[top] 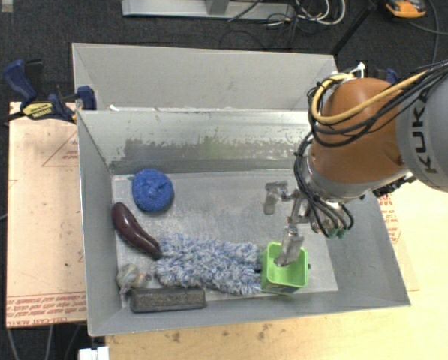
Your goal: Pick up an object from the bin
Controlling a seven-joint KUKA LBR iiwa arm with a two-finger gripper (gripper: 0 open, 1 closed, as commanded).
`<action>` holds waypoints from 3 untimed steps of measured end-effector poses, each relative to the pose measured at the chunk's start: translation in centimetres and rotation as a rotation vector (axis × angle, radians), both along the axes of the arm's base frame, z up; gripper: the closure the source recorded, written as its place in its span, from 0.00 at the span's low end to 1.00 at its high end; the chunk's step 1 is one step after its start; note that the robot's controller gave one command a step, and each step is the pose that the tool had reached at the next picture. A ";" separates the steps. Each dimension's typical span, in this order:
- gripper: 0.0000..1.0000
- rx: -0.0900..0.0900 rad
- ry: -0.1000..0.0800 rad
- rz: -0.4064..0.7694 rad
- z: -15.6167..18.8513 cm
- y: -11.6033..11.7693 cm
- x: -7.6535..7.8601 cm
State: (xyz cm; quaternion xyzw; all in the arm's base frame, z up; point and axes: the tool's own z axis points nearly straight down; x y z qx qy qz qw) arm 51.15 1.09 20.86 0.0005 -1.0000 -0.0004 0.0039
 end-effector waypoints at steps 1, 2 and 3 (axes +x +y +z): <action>0.00 0.000 -0.008 0.000 0.4 0.0 0.1; 0.00 0.000 -0.014 0.071 -2.9 -0.5 -0.5; 0.00 0.002 -0.006 0.274 -5.6 -0.9 -1.4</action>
Offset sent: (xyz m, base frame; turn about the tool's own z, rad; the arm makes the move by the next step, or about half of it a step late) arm -0.0154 -0.0113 -0.0675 -0.1444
